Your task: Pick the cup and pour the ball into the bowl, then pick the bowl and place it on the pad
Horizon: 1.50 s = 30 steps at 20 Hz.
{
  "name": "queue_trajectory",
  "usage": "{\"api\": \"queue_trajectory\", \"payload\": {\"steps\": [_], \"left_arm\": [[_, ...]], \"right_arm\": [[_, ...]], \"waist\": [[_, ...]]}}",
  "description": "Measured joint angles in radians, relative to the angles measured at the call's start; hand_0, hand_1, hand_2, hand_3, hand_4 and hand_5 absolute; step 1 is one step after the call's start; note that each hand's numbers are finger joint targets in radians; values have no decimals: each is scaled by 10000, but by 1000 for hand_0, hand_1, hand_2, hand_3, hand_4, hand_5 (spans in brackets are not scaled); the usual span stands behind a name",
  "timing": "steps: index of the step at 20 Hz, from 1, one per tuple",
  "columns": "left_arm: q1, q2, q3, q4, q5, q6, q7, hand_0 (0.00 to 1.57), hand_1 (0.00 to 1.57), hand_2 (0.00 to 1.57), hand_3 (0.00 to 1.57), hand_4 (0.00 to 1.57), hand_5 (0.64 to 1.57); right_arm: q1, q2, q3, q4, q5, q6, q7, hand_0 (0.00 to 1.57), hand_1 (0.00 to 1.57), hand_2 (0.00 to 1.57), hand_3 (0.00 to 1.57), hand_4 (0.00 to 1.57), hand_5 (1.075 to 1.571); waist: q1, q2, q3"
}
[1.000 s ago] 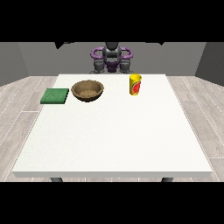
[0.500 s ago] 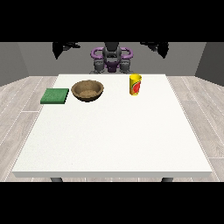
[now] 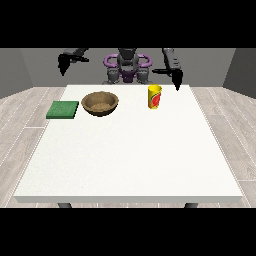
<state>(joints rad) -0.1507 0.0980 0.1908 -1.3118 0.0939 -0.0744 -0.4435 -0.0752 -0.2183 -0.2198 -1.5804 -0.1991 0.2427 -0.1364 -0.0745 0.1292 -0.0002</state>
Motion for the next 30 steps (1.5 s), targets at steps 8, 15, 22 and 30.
{"api": "queue_trajectory", "payload": {"steps": [8,15,22,30], "left_arm": [[-1007,-541,-82,2526,-708,897,-1942,0,0,0,0,0,1518],[-1995,-394,330,4895,-752,1240,-3412,0,0,0,0,0,1521],[-2807,-268,460,6463,-755,1340,-4266,0,0,0,0,763,1320],[-2443,-224,176,6311,-1976,3703,-5307,1324,1324,1571,1571,1482,1252]], "right_arm": [[-515,-247,-327,988,-73,381,-706,0,0,0,0,0,1570],[-516,-156,-188,1310,129,552,-1174,0,0,0,0,0,1571],[-874,-441,-489,2110,81,818,-1649,0,0,0,0,0,1571],[-1173,-870,-711,1896,-200,1108,-1460,0,0,0,0,0,1570]], "waist": [[-181,561,0],[-420,801,-2],[-420,1004,15],[-877,1165,218]]}}
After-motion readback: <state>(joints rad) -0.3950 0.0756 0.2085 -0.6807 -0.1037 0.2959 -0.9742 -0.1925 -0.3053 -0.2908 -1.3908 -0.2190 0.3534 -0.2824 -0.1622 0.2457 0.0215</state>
